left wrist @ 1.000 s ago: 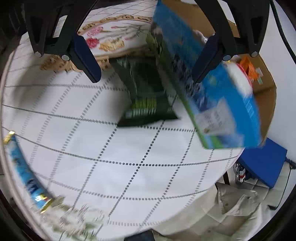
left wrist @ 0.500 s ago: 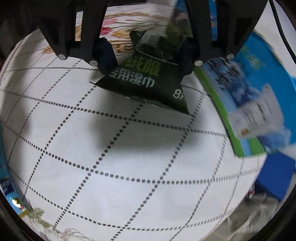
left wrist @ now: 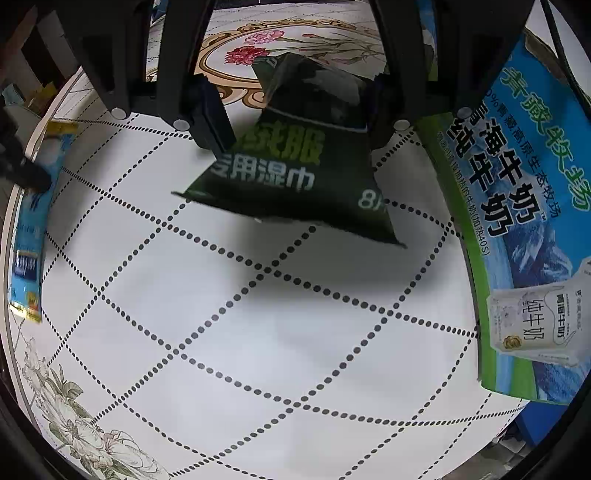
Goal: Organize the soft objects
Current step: 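Grasp the green pack with the left gripper while the right gripper grasps the blue Nestle tube, then lower the green pack and blue tube into the box and release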
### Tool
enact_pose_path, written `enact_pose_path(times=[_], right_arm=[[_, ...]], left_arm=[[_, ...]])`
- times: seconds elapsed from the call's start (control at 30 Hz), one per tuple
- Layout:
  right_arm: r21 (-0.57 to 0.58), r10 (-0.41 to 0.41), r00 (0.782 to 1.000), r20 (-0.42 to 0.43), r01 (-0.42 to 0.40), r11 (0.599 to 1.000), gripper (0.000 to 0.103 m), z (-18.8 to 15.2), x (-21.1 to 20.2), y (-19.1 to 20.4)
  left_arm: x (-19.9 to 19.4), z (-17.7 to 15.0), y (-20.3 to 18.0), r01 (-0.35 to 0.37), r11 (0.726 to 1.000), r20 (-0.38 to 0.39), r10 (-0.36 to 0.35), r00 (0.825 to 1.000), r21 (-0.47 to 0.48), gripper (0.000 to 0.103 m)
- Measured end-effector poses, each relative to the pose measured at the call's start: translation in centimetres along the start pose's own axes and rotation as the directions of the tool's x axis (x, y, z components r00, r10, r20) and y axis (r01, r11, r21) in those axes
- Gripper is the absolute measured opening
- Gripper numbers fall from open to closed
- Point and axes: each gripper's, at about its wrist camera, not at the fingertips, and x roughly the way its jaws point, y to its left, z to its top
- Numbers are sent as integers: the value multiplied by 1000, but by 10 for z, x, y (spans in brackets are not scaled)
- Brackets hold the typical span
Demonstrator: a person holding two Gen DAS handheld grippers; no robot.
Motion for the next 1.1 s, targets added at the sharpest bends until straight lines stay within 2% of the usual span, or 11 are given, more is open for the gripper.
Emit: enact_pose_path(times=[0.13,0.27,0.5,0.53,0.6,0.63,0.67,0.7,0.77,0.93,1.1], right_arm=[[6,-20,1000,-2,20,1000,29,-3,6,3],[18,-23,1000,15,23,1000,46,-3,-1,14],[33,-36,999,-12,37,999,48,-2,10,14],[40,-34,999,-19,35,999,48,-2,14,15],[59,-31,999,-14,32,998,48,-4,15,12],[65,-33,999,-9,33,997,48,-5,15,13],[65,-47,999,-2,47,997,46,-7,15,14],[65,-66,998,2,65,996,42,-9,15,16],[46,-118,993,17,117,992,22,-11,15,19],[19,-89,996,22,88,996,16,-34,11,39],[-29,16,995,102,-13,1000,16,-77,-30,82]], left_arm=[[-1,2,-2,-20,1000,11,20,1000,-3,72],[1,19,3,22,999,-43,-21,999,26,72],[4,6,7,80,997,-13,-81,997,-18,71],[4,5,9,84,996,-12,-84,996,-20,69],[6,2,21,56,998,-3,-56,998,-26,56],[4,2,22,45,999,5,-44,999,-24,44],[3,1,22,43,999,10,-43,999,-20,33],[1,0,23,61,998,9,-61,998,-21,33],[0,-4,26,91,995,9,-90,996,-28,32],[-22,-29,27,96,995,72,-95,993,-4,32],[-87,-73,47,151,987,199,-160,967,57,31]])
